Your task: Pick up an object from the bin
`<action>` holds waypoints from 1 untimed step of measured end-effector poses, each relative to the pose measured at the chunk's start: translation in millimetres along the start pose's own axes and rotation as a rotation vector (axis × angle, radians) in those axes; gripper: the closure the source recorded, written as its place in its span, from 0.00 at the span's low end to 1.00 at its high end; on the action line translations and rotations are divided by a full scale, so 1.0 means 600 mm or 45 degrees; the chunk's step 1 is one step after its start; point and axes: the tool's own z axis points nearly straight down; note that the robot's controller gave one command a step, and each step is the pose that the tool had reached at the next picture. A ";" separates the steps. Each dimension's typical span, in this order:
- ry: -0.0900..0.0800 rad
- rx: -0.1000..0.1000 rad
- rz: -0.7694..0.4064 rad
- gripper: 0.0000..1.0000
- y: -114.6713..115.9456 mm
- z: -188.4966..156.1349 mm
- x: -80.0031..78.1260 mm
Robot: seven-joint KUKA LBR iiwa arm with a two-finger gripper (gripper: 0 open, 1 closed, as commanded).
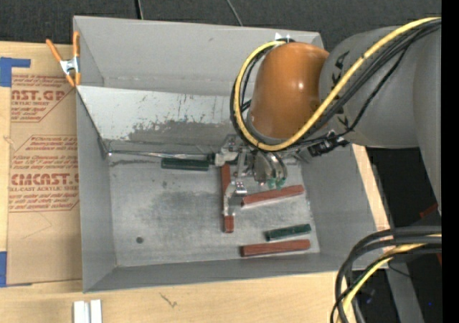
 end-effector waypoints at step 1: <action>0.000 0.000 0.000 0.00 0.000 0.000 0.000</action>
Offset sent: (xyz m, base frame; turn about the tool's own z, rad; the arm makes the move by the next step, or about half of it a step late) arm -0.0387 -0.0500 -0.0895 -0.2147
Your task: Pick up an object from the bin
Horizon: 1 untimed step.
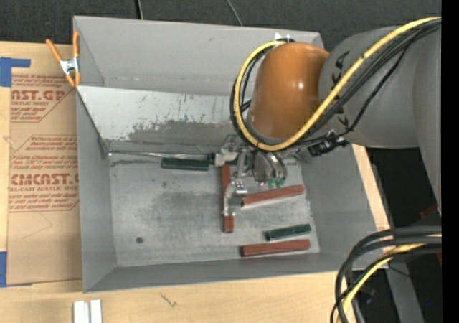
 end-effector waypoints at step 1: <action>-0.009 0.000 -0.090 0.00 -0.022 0.042 0.017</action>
Offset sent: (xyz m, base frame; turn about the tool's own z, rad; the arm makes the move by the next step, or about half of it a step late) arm 0.0125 -0.0773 -0.0967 0.1650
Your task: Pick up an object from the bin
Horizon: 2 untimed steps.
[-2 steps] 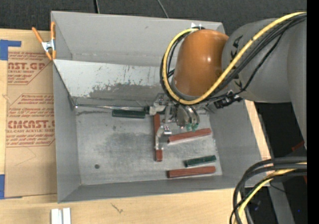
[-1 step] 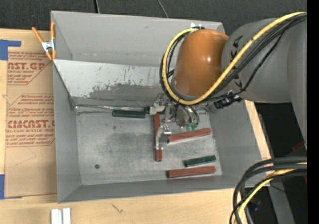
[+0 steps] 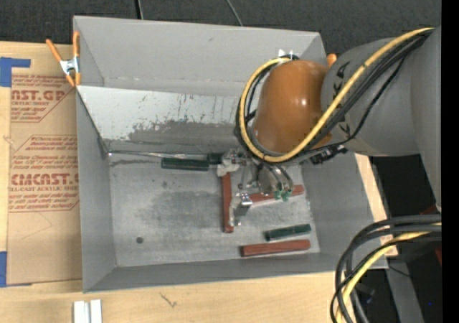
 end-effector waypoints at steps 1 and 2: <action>0.003 0.002 0.300 1.00 -0.109 0.116 -0.033; 0.003 0.002 0.301 1.00 -0.109 0.116 -0.033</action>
Offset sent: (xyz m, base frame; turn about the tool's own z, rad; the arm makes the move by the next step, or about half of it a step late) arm 0.0000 0.0000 0.0000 0.0000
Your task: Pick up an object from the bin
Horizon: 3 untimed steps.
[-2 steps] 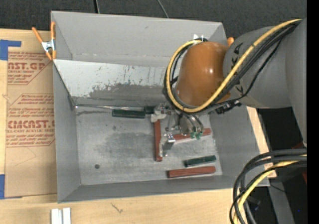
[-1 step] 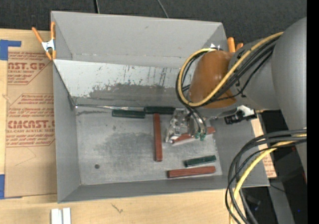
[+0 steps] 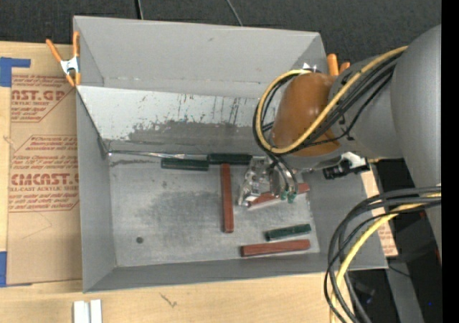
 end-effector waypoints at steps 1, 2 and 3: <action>0.016 0.000 -0.036 1.00 -0.082 -0.071 0.014; 0.003 0.000 0.133 1.00 -0.155 -0.027 -0.049; 0.005 0.001 0.133 0.00 -0.155 -0.025 -0.048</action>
Offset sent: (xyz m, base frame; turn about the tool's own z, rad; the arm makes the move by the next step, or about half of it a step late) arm 0.0122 -0.0978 0.0148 0.1056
